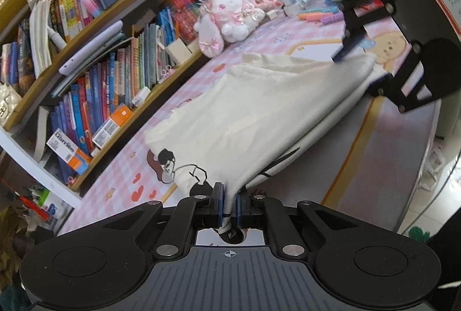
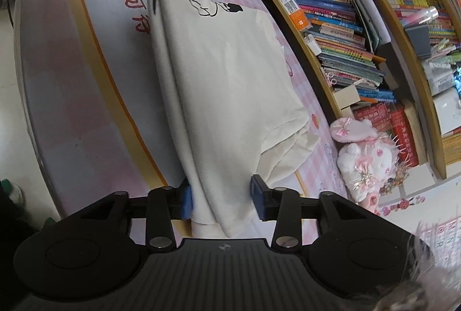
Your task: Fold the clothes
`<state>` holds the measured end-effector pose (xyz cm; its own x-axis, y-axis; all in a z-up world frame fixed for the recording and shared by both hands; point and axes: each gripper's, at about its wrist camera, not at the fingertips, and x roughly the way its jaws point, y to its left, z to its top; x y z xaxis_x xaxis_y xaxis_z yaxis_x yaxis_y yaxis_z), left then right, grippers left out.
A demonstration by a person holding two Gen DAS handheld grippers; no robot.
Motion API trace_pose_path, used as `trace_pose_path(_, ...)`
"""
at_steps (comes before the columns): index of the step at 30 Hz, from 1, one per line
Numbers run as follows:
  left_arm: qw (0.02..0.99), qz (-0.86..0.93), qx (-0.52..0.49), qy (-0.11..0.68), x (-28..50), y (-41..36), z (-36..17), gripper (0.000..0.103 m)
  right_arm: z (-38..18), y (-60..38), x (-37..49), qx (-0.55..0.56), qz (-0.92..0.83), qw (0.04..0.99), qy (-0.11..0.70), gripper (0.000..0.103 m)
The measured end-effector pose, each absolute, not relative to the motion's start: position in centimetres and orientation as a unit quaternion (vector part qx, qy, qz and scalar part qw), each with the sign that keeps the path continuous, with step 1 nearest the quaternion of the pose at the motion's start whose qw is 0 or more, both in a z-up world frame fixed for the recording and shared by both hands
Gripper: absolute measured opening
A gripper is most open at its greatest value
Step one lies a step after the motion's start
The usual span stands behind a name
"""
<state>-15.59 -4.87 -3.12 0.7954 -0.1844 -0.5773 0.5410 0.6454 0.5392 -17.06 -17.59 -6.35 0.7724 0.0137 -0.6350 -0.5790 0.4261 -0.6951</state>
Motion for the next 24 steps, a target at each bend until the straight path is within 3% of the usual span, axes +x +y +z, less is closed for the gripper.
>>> trace_pose_path(10,0.866,-0.215,0.374,0.252,-15.7,-4.6,-3.7,0.009,-6.9,-18.1,-17.4,-0.539,0.189,0.779,0.260,0.040)
trace_pose_path(15,0.857,-0.223,0.383,0.262,-15.6,-4.5,-4.2,0.010,-7.4,-18.5,-17.9,-0.565,0.203,0.761,0.247,0.028)
trace_pose_path(24,0.828,-0.247,0.423,0.273,-16.0,-4.2,-5.7,0.015,-8.0,-19.0,-18.4,-0.597,0.227,0.734,0.231,0.020)
